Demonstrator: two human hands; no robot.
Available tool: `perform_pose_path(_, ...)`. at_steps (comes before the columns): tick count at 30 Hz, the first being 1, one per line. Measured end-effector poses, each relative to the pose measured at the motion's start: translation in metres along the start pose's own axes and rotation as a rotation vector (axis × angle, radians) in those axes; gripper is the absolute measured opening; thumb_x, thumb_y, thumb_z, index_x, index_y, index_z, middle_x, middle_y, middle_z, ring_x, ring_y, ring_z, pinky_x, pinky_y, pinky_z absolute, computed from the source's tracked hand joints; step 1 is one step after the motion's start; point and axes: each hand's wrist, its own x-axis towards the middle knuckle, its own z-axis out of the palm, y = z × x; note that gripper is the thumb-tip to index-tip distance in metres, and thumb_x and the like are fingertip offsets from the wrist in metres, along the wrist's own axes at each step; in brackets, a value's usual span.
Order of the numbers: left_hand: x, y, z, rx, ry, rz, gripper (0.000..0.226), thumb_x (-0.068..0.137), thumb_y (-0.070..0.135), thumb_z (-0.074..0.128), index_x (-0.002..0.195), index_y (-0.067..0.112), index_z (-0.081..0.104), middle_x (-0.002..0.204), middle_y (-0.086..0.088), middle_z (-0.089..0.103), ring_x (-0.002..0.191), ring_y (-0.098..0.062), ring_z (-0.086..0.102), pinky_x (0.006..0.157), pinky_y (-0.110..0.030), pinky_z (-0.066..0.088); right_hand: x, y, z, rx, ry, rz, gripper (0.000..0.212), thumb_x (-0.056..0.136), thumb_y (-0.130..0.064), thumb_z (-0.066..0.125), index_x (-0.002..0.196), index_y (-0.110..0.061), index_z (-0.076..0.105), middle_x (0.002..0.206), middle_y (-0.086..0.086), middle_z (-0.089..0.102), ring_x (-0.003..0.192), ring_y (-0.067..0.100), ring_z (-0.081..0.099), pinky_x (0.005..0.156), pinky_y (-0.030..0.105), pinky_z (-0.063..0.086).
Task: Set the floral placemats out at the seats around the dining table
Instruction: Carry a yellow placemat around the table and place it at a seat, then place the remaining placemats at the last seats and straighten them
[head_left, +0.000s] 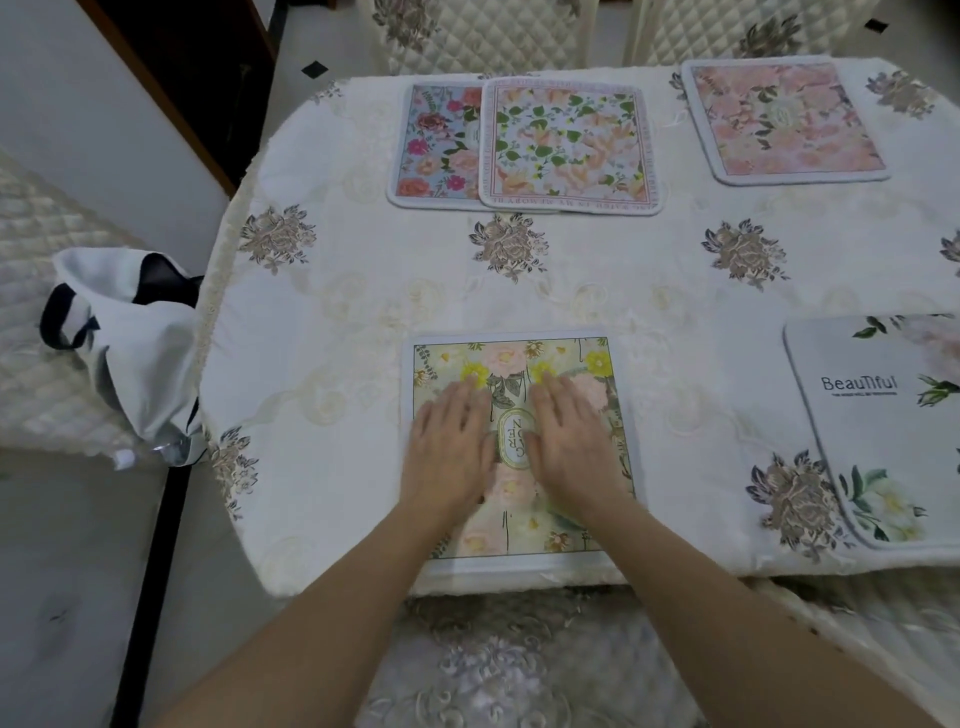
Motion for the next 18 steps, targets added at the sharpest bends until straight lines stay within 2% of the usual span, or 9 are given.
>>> perform_pose_path(2,-0.003,0.004,0.016,0.043,-0.063,0.016,0.058,0.103,0.044,0.022,0.156,0.023,0.012,0.165,0.0,0.008,0.151,-0.018,0.003,0.121,-0.047,0.012,0.0,-0.008,0.014,-0.004,-0.087,-0.018,0.057,0.101,-0.037,0.031,0.151,-0.009,0.027,0.16,0.01,0.024,0.149,0.026,0.017,0.118,0.046,0.023)
perform_pose_path(4,-0.006,-0.001,0.024,0.065,-0.071,0.03,0.06,0.103,0.047,0.019,0.156,0.024,0.003,0.165,0.002,0.0,0.151,-0.014,-0.006,0.122,-0.046,0.007,-0.006,-0.003,0.022,-0.063,-0.112,-0.013,0.062,0.102,-0.045,0.024,0.155,-0.012,0.017,0.163,0.005,0.013,0.151,0.02,0.007,0.121,0.045,0.016)
perform_pose_path(7,-0.01,-0.013,0.024,0.077,-0.059,0.019,0.065,0.102,0.051,0.019,0.156,0.021,0.0,0.165,0.0,-0.004,0.151,-0.014,-0.009,0.122,-0.046,0.007,-0.012,0.017,0.02,-0.11,-0.089,0.0,0.07,0.1,-0.053,0.024,0.156,-0.012,0.012,0.164,0.005,0.007,0.151,0.018,0.0,0.122,0.044,0.01)
perform_pose_path(13,-0.013,-0.02,0.018,0.083,-0.069,-0.027,0.07,0.1,0.055,0.022,0.156,0.018,0.0,0.165,-0.002,-0.007,0.151,-0.017,-0.01,0.122,-0.045,0.01,-0.015,0.035,0.011,-0.068,-0.071,0.096,0.074,0.1,-0.054,0.028,0.156,-0.015,-0.001,0.164,0.002,-0.003,0.151,0.016,-0.008,0.122,0.042,0.008)
perform_pose_path(18,-0.011,-0.018,0.012,0.071,-0.135,-0.037,0.07,0.099,0.057,0.015,0.155,0.021,-0.008,0.163,0.001,-0.017,0.148,-0.014,-0.019,0.123,-0.043,0.003,-0.013,0.036,0.009,-0.098,-0.118,0.103,0.074,0.099,-0.058,0.019,0.155,-0.018,-0.007,0.164,-0.001,-0.011,0.149,0.014,-0.014,0.122,0.041,0.004)
